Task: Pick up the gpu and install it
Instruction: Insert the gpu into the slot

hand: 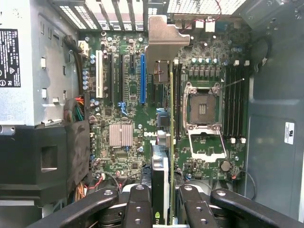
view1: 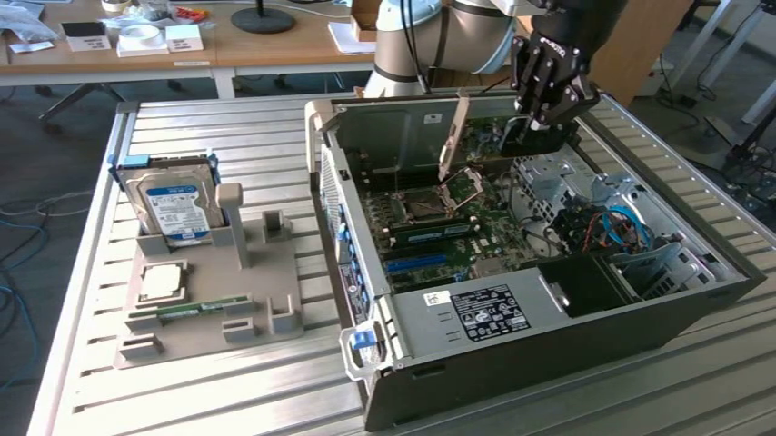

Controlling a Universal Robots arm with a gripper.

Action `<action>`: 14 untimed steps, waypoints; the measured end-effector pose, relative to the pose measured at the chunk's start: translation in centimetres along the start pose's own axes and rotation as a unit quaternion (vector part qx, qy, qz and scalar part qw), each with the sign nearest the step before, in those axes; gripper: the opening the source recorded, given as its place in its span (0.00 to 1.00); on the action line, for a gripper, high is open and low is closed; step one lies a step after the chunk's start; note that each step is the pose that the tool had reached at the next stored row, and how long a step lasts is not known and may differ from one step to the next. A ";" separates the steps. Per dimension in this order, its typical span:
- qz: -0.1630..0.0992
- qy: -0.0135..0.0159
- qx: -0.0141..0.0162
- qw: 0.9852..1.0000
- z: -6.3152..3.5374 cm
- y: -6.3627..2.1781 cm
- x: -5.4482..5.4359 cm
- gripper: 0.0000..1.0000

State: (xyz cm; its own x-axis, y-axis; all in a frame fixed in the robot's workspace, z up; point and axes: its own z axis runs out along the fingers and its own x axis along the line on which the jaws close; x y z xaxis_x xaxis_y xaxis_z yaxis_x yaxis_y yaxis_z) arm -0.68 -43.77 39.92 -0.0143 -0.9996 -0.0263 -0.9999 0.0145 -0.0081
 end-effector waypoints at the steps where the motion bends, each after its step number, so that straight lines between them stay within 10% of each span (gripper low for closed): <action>1: 0.000 0.000 0.000 1.000 0.06 0.06 0.0 0.27; 14: 0.000 0.000 0.000 1.000 0.21 0.69 0.0 0.27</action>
State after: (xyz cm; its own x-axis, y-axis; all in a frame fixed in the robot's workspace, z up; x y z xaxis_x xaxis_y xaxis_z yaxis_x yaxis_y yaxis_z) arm -1.37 -43.77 39.70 -0.0141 -0.9996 -0.0262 -0.9999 0.0143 -0.0080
